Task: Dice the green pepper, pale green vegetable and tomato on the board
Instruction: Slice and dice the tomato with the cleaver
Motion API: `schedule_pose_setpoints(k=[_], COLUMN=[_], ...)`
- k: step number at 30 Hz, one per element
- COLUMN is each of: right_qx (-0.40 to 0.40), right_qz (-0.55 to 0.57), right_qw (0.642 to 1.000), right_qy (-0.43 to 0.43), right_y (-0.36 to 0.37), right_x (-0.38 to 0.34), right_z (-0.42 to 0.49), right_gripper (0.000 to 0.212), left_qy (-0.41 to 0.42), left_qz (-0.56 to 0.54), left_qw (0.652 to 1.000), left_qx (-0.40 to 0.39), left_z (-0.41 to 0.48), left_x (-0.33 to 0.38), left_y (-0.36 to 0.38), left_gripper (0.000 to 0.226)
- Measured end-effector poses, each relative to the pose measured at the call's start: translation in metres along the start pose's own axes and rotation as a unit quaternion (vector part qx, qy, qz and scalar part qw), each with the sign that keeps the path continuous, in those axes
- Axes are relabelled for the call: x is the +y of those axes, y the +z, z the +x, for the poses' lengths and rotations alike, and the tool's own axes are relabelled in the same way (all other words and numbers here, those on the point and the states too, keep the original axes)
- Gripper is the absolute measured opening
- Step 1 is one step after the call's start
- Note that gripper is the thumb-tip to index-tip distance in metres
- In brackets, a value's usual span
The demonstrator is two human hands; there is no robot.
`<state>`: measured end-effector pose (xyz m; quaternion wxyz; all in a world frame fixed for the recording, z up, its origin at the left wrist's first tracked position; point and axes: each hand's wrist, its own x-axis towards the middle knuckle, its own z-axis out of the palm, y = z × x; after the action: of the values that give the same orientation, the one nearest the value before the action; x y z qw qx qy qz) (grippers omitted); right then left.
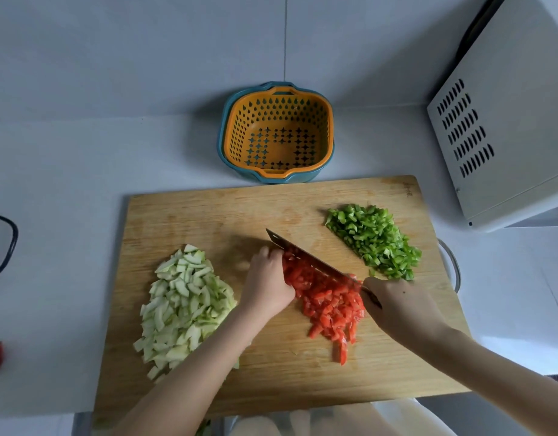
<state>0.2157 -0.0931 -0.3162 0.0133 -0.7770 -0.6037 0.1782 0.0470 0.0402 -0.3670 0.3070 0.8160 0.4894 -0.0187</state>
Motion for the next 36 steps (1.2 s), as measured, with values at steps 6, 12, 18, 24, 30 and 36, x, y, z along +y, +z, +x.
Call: schedule_pose_setpoints(k=[6,12,18,24,30,36], right_qx=[0.013,0.038,0.188,0.281,0.266,0.214], right_qz=[0.075,0.186,0.04,0.045,0.024,0.012], right_qw=[0.996,0.979,0.979,0.946,0.95,0.965], right_qy=[0.044,0.074,0.073,0.153,0.159,0.153], right_y=[-0.02,-0.064,-0.062,-0.022,0.001,0.011], right_x=[0.011,0.036,0.099,0.125,0.13,0.135], right_z=[-0.012,-0.014,0.005,0.012,0.056,0.075], right_gripper=[0.031,0.029,0.037,0.028,0.019,0.008], left_qy=[-0.017,-0.018,-0.019,-0.027,-0.043,-0.062], left_qz=[-0.024,-0.032,-0.012,-0.007,-0.011,-0.021], left_qw=[0.999,0.998,0.993,0.99,0.988,0.983], left_qx=[0.026,0.048,0.114,0.136,0.148,0.173], left_z=[-0.001,0.009,0.021,0.026,0.023,0.009], left_x=[0.007,0.008,0.014,0.028,0.042,0.046], left_y=[-0.014,-0.035,-0.05,-0.05,-0.043,-0.041], left_gripper=[0.049,0.043,0.032,0.029,0.028,0.025])
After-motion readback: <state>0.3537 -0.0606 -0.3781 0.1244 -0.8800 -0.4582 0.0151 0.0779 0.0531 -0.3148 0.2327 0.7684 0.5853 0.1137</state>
